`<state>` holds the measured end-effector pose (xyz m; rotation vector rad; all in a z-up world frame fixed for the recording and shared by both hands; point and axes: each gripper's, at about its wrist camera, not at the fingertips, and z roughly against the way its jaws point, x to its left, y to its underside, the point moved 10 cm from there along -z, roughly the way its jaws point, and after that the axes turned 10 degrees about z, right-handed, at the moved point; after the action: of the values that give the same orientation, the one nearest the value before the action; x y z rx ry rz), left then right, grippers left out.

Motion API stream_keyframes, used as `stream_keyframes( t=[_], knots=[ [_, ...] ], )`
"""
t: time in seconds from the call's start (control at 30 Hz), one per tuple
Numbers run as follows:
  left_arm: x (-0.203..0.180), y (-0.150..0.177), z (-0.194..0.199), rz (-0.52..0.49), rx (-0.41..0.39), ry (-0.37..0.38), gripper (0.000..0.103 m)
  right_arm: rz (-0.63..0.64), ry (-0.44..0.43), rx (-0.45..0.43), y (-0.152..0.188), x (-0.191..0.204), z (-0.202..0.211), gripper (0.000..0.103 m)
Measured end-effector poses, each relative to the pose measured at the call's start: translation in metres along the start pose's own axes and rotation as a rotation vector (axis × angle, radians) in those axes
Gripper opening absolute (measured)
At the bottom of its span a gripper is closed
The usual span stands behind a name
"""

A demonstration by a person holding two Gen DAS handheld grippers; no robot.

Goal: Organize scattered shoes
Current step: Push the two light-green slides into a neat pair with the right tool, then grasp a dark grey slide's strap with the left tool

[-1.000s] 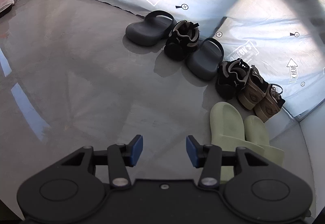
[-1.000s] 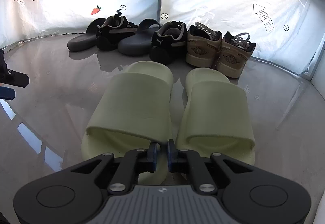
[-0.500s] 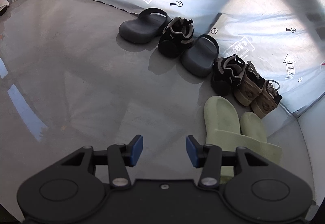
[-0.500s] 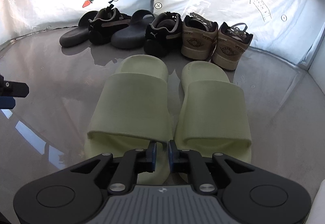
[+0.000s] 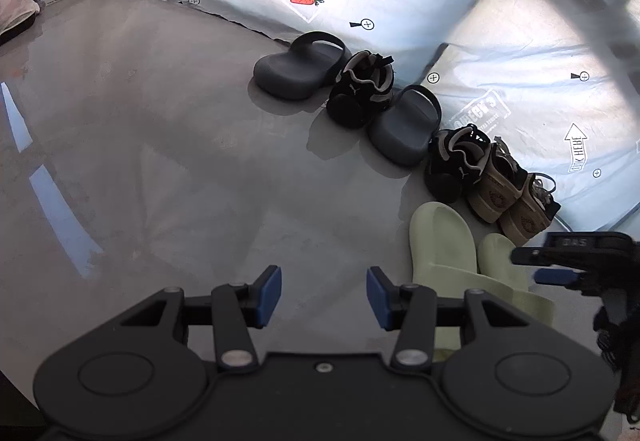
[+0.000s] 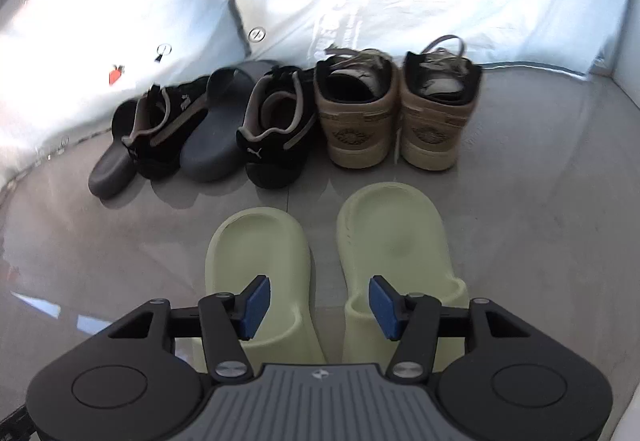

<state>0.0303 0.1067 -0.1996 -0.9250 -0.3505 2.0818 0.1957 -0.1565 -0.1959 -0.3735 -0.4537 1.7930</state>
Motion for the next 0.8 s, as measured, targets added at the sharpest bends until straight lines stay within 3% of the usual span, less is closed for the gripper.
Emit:
stream_keyframes(
  t=[0.07,0.17,0.3,0.43,0.8],
  knots=[
    [0.0,-0.002,0.007,0.007,-0.016,0.001,0.048,0.121,0.025,0.118,-0.002,0.006,-0.031,0.056],
    [0.003,-0.002,0.013,0.016,-0.026,-0.004,0.048,0.18,0.056,0.219,0.009,0.004,-0.051,0.057],
    [0.009,0.0,0.008,0.038,-0.01,-0.019,0.048,0.127,0.001,0.248,0.021,-0.003,-0.05,0.056],
    [0.002,-0.003,0.002,0.035,-0.008,-0.004,0.048,0.13,0.002,0.251,0.03,-0.006,-0.042,0.045],
    [-0.024,-0.01,-0.019,-0.004,0.005,0.046,0.048,0.067,0.016,0.34,0.091,-0.017,0.0,0.045]
  ],
)
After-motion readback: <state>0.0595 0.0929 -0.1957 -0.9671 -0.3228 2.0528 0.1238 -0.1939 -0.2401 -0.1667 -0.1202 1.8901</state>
